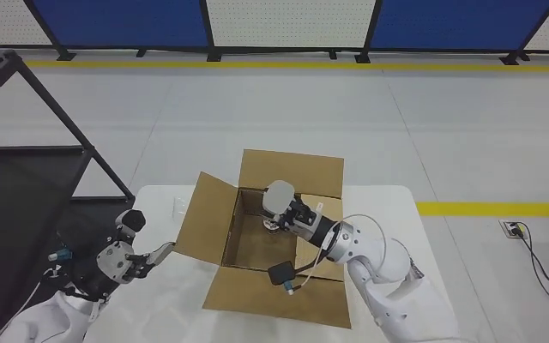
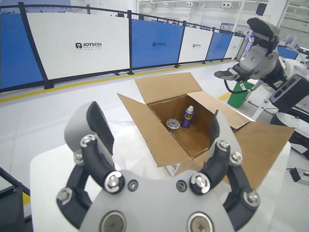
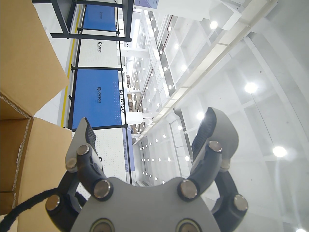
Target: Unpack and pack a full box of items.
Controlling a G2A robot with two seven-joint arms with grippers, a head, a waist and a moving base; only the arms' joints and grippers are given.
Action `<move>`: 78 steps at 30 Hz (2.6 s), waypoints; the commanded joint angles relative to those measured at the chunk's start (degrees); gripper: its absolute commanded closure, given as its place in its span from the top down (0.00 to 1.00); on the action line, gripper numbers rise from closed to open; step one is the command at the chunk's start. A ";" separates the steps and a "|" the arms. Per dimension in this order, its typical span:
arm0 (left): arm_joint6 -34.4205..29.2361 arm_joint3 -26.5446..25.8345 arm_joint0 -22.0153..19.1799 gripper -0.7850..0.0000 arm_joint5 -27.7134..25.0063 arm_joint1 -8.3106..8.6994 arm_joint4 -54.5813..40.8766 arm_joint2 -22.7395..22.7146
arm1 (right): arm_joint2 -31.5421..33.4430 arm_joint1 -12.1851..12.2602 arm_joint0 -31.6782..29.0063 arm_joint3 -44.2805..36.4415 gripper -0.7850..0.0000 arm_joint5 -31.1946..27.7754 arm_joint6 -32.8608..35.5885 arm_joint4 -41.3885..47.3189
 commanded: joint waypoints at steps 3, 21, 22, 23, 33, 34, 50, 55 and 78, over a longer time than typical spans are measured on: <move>-3.41 0.16 -2.98 1.00 -2.28 0.17 -1.59 2.29 | 1.57 0.53 -1.49 -1.10 1.00 -0.30 -0.65 -0.18; -24.04 19.82 -36.82 1.00 -18.38 -1.70 -18.79 32.84 | 19.80 4.63 -20.82 -13.41 1.00 0.67 -0.93 -0.18; -24.02 20.87 -38.23 1.00 -18.60 -2.10 -19.02 34.67 | 21.25 4.84 -22.25 -14.22 1.00 0.64 -0.59 0.12; -24.09 21.82 -39.50 1.00 -18.83 -2.51 -19.19 36.50 | 22.79 5.01 -23.68 -14.88 1.00 0.28 0.35 0.81; -24.71 22.59 -40.64 1.00 -18.83 -2.87 -19.40 38.47 | 26.44 5.45 -26.82 -17.27 1.00 -3.66 3.95 1.16; -24.71 22.59 -40.64 1.00 -18.83 -2.87 -19.40 38.47 | 26.44 5.45 -26.82 -17.27 1.00 -3.66 3.95 1.16; -35.55 31.01 -44.69 1.00 -4.85 -5.42 -45.51 49.59 | 29.89 5.99 -29.58 -18.00 1.00 -1.37 5.94 4.13; -44.85 35.89 -48.52 1.00 8.34 -7.19 -56.39 53.78 | 33.63 6.31 -33.32 -18.23 1.00 0.69 6.87 6.86; -45.92 35.87 -50.76 1.00 22.61 -10.03 -55.31 58.74 | 35.73 6.66 -36.65 -18.70 1.00 1.14 8.02 9.48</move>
